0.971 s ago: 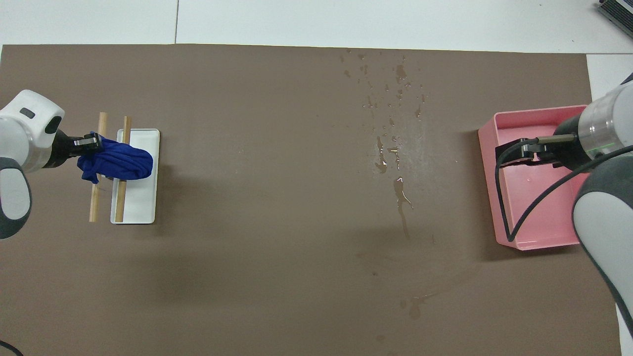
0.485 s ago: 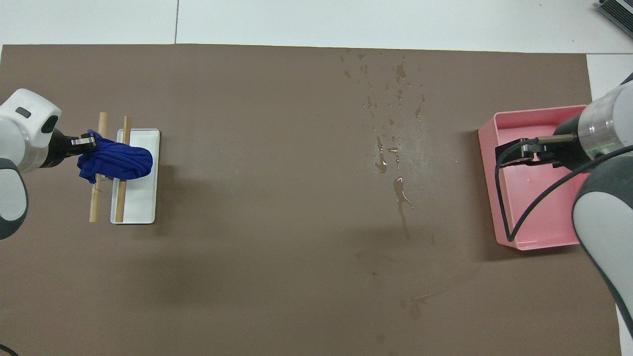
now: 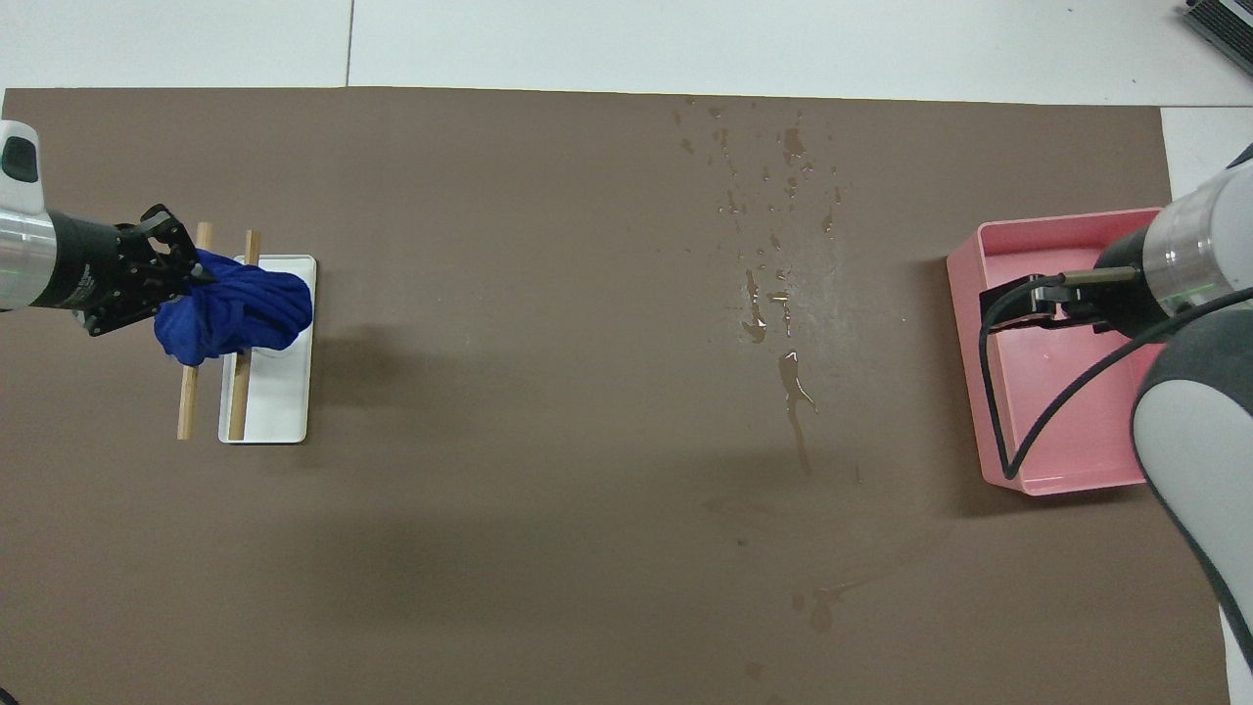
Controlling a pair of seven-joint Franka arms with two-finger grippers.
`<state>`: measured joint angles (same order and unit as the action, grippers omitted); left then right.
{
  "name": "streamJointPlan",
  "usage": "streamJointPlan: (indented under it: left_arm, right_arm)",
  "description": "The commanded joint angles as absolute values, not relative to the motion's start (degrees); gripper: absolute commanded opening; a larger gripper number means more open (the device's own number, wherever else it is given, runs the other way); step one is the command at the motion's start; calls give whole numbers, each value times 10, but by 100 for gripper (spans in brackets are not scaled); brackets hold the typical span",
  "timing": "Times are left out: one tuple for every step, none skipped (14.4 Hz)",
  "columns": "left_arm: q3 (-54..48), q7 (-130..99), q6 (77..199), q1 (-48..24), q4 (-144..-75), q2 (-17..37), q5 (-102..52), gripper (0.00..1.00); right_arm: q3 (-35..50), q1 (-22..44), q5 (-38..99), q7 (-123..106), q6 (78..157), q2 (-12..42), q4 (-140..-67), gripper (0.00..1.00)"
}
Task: Wipe water with towel using both arms
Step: 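Lift the towel with the left gripper while the right gripper approaches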
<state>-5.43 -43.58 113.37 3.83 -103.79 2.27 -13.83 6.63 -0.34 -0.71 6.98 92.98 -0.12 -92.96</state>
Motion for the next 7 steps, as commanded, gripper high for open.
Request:
streamJointPlan:
  left_arm:
    - [-107,-672,1114,25,-1003,11,-187,0]
    - [-122,-766,1118,25,-996,11,-215,0]
    - [-142,-838,1121,24,-994,10,-239,0]
    - [-164,-895,1125,25,-994,6,-263,0]
    - [-180,-935,1132,24,-994,4,-283,0]
    - [-199,-970,1147,19,-997,4,-297,0]
    - [-214,-1009,1167,11,-998,4,-301,0]
  right_arm:
    - [71,-10,-4,54,928,-13,-943,100]
    - [71,-10,-4,54,928,-13,-942,100]
    - [71,-10,-4,54,928,-13,-943,100]
    - [71,-10,-3,57,928,-13,-943,100]
    - [71,-10,5,60,928,-14,-945,100]
    - [71,-11,22,61,928,-16,-947,100]
    - [71,-13,32,62,928,-18,-952,100]
